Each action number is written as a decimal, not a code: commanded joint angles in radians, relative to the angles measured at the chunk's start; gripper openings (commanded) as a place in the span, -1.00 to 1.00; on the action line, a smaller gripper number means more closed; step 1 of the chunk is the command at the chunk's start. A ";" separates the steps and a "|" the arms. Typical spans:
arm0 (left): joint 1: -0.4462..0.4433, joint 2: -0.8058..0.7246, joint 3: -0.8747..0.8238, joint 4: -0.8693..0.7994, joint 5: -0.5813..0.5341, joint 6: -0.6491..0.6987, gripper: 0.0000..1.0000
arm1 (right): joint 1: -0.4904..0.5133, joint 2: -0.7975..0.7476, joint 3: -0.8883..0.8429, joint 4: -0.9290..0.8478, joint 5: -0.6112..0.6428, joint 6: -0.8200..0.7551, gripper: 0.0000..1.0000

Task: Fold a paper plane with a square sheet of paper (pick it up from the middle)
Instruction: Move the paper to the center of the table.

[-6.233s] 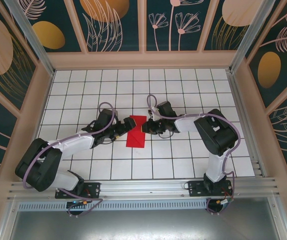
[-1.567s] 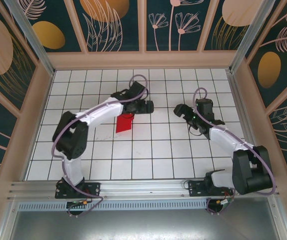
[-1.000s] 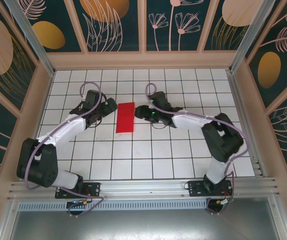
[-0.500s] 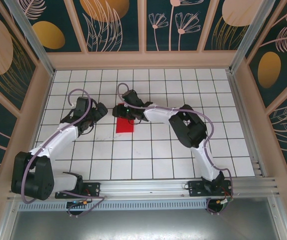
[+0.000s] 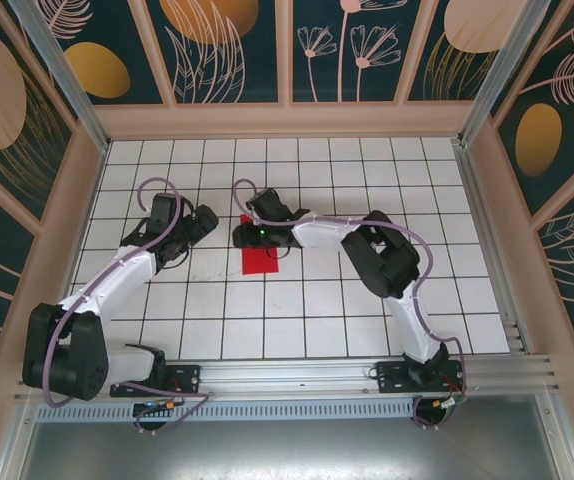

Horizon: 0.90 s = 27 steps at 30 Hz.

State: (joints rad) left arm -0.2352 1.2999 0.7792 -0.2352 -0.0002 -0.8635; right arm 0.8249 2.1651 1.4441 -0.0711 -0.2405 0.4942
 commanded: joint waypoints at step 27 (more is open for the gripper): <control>-0.225 0.307 0.023 0.395 0.439 -0.034 0.07 | -0.222 -0.641 -0.712 0.211 -0.153 0.315 0.50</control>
State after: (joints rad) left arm -0.4389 1.5551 0.7567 0.1028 0.4347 -0.8856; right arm 0.6014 1.5528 0.7544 0.0872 -0.3489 0.7696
